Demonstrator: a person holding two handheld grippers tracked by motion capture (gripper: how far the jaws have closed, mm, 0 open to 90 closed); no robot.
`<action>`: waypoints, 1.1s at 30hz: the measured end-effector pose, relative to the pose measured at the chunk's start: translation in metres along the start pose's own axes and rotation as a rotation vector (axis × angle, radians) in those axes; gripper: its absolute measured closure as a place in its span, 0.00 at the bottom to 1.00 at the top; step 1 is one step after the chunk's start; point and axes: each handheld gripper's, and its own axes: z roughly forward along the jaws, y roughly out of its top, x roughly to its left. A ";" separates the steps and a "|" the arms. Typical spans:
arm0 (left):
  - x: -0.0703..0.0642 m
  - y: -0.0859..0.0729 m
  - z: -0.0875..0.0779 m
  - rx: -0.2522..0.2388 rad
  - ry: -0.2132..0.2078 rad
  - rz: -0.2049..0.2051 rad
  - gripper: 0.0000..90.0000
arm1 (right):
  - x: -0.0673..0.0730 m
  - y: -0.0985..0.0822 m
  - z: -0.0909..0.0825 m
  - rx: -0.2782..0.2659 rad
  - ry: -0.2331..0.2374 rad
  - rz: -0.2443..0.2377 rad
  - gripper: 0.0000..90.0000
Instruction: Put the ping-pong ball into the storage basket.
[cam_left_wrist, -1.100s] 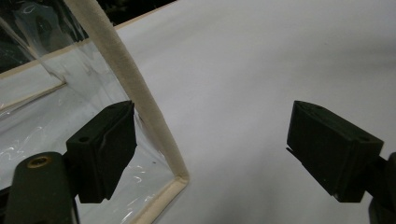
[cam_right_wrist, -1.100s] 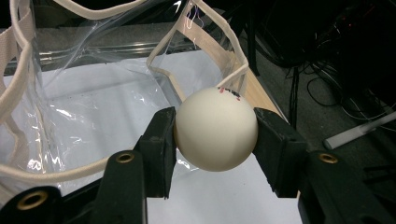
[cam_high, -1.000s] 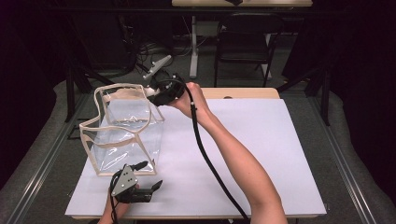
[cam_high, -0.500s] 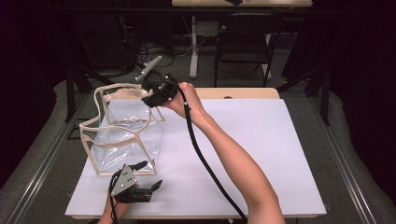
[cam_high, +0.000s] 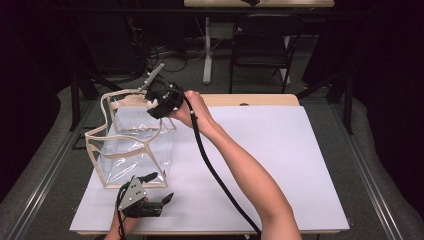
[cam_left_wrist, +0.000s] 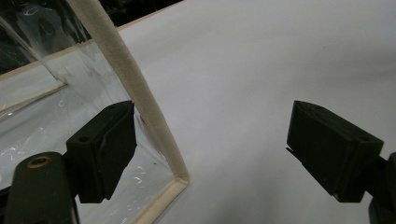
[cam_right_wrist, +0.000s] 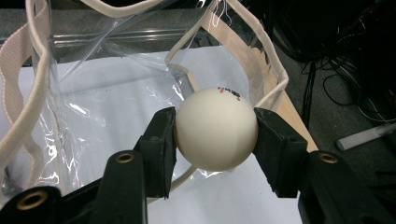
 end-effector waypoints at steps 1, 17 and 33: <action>0.000 0.000 0.000 0.004 0.002 0.001 0.18 | 0.001 0.001 0.002 0.006 0.001 -0.003 0.57; 0.000 0.000 0.001 0.007 -0.001 0.004 0.18 | 0.007 0.009 0.010 0.032 0.015 -0.025 0.57; 0.000 0.000 0.001 0.004 -0.003 0.003 0.18 | 0.020 0.017 0.016 0.066 0.032 -0.064 0.57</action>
